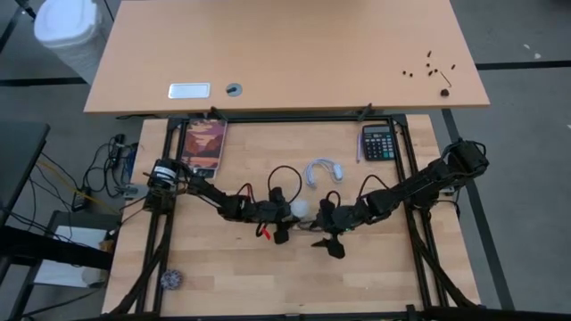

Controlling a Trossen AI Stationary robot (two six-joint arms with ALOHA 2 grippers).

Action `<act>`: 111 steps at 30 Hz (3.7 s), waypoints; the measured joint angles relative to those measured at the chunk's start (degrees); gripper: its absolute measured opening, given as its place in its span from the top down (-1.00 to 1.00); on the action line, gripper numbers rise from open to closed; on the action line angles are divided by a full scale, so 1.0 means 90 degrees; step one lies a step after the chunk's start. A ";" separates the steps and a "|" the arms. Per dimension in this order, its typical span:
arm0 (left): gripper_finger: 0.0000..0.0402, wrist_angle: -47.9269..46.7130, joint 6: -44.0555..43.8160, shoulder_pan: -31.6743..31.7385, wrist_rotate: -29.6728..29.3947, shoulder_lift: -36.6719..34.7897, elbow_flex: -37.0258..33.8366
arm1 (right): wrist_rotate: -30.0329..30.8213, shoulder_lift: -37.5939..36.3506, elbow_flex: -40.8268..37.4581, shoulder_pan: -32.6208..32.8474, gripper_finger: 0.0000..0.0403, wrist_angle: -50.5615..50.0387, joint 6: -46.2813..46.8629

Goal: Screw lightbulb
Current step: Insert the lightbulb into the lamp

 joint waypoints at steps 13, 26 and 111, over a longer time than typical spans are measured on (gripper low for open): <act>0.01 0.0014 0.0015 -0.0002 0.0001 0.0000 -0.0002 | 0.1231 -0.0297 -0.0002 -0.0056 -0.52 -0.0508 -0.0167; 0.01 0.0069 0.0016 -0.0007 0.0142 0.0005 -0.0002 | 0.1285 -0.0297 -0.0002 -0.0693 -0.52 0.0134 -0.0854; 0.01 0.0059 0.0120 0.0009 -0.0190 0.0007 -0.0005 | 0.0772 -0.0290 -0.0005 -0.0059 -0.52 -0.0352 -0.0631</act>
